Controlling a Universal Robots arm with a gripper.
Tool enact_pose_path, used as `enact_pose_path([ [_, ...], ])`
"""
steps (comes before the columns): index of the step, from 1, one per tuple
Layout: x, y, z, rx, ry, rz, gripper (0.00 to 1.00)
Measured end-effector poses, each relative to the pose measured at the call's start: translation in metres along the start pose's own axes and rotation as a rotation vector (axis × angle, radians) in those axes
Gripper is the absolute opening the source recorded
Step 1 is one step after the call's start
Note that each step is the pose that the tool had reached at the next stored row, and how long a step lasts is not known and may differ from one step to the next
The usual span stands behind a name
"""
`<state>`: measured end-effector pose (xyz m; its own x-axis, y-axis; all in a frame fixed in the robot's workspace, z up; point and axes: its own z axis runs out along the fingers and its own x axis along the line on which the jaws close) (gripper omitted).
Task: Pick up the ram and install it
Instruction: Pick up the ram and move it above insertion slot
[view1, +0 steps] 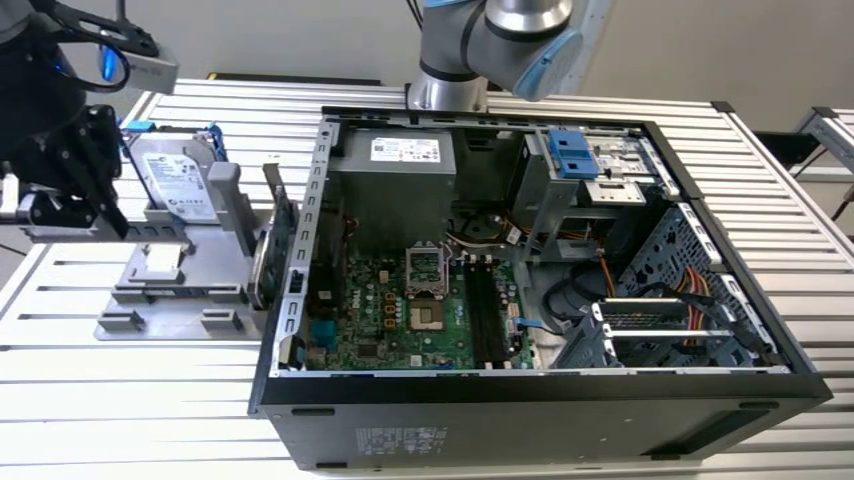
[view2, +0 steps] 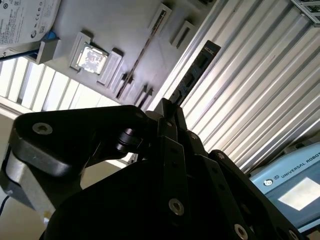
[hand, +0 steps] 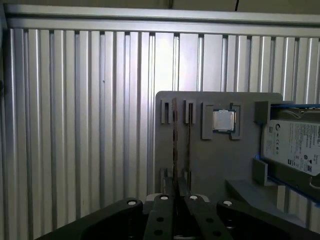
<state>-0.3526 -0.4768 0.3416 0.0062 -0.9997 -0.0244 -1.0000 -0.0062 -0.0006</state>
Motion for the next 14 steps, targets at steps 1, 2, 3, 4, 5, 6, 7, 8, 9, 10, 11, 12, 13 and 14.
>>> enact_pose_path([
  [1,0.0,0.0,-0.0011,0.0001,-0.0001,0.0,0.0],
  [2,-0.0001,0.0,-0.0023,0.0001,-0.0001,0.0,0.0],
  [3,-0.0001,0.0,-0.0034,0.0002,-0.0001,0.0,0.0],
  [4,-0.0001,0.0,-0.0045,0.0001,-0.0001,0.0,0.0],
  [5,-0.0001,0.0,-0.0058,0.0001,0.0,0.0,0.0],
  [6,-0.0002,0.0,-0.007,0.0,0.0,0.0,0.0],
  [7,-0.0002,0.0,-0.0083,0.0001,0.0,0.0,0.0],
  [8,-0.0002,0.0,-0.0095,0.0001,-0.0001,0.0,0.0],
  [9,-0.0003,0.0,-0.0108,0.0001,-0.0001,0.0,0.0],
  [10,-0.0003,0.0,-0.0122,0.0001,-0.0001,0.0,0.0],
  [11,-0.0003,0.0,-0.0136,0.0001,0.0,0.0,0.0],
  [12,-0.0004,0.0,-0.0149,0.0001,-0.0001,0.0,0.0],
  [13,-0.0004,0.0,-0.0163,0.0001,-0.0001,0.0,0.0],
  [14,-0.0004,0.0,-0.0176,0.0001,-0.0001,0.0,0.0],
])
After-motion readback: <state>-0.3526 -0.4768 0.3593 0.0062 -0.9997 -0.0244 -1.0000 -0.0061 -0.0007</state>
